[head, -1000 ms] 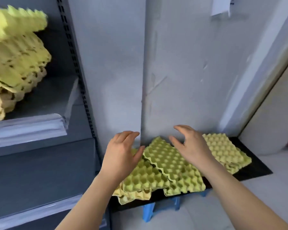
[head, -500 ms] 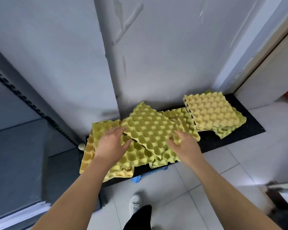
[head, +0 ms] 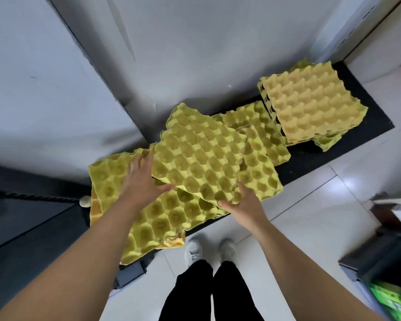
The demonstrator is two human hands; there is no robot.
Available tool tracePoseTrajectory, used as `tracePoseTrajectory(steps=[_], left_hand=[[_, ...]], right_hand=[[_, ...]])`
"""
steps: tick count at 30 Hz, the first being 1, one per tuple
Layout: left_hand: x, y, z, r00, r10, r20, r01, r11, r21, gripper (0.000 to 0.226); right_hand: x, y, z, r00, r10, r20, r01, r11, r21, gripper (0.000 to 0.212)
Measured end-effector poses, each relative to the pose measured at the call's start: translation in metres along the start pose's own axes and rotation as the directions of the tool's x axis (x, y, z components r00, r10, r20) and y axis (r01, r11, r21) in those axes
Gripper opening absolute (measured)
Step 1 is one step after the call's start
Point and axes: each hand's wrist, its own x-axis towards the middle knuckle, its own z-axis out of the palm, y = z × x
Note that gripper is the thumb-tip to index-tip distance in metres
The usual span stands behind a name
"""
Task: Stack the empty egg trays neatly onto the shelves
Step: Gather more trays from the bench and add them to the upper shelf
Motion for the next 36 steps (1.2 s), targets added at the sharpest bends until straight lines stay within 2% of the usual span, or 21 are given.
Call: tracePoseTrajectory(steps=[3,5,8,9,13,16,19,22,24,26,32,36], left_hand=[[0.001,-0.002,-0.003,1.000,-0.004,0.003,0.004,1.000,-0.018,0.122],[0.037,-0.012,0.023,0.995,-0.058,0.086,0.060,0.998,-0.031,0.127],[0.034,-0.014,0.027,0.995,-0.061,0.083,0.067,0.995,-0.074,0.130],[0.037,-0.015,0.026,0.996,-0.057,0.063,0.063,0.993,-0.096,0.128],[0.036,-0.011,0.024,1.000,-0.022,0.015,0.025,0.978,-0.209,0.114],[0.031,-0.005,0.014,1.000,0.016,-0.007,-0.017,0.962,-0.274,0.109],[0.023,0.004,0.001,0.998,0.056,-0.043,-0.066,0.956,-0.286,0.106],[0.006,0.016,-0.012,0.993,0.084,-0.083,-0.106,0.943,-0.315,0.104],[-0.010,0.025,-0.022,0.990,0.081,-0.114,-0.116,0.932,-0.343,0.105],[-0.029,0.033,-0.033,0.987,0.059,-0.151,-0.112,0.922,-0.371,0.106],[-0.098,0.050,-0.063,0.959,-0.027,-0.281,-0.110,0.880,-0.461,0.113],[-0.158,0.060,-0.078,0.912,-0.080,-0.403,-0.151,0.847,-0.509,0.104]], right_hand=[[0.000,0.002,0.002,1.000,0.004,0.010,-0.005,0.996,0.086,0.087],[0.039,0.017,0.027,0.994,0.069,0.080,-0.077,0.991,0.113,0.093],[0.041,0.025,0.039,0.998,0.036,0.056,-0.043,0.991,0.126,0.100],[0.048,0.032,0.045,0.998,0.029,0.054,-0.035,0.992,0.120,0.097],[0.058,0.038,0.051,0.999,-0.020,0.039,0.014,0.989,0.145,0.059],[0.041,0.024,0.036,0.998,-0.054,-0.011,0.055,0.984,0.169,0.059],[0.023,0.018,0.021,0.998,-0.046,-0.052,0.056,0.979,0.195,0.045],[0.007,0.017,0.004,0.993,-0.040,-0.110,0.066,0.968,0.243,0.051],[-0.003,0.014,-0.009,0.990,-0.048,-0.132,0.084,0.954,0.286,0.072],[-0.016,0.007,-0.024,0.983,-0.095,-0.159,0.140,0.943,0.302,0.085],[-0.056,-0.013,-0.077,0.934,-0.296,-0.200,0.339,0.911,0.234,0.079],[-0.098,-0.027,-0.109,0.858,-0.465,-0.217,0.505,0.841,0.195,0.083]])
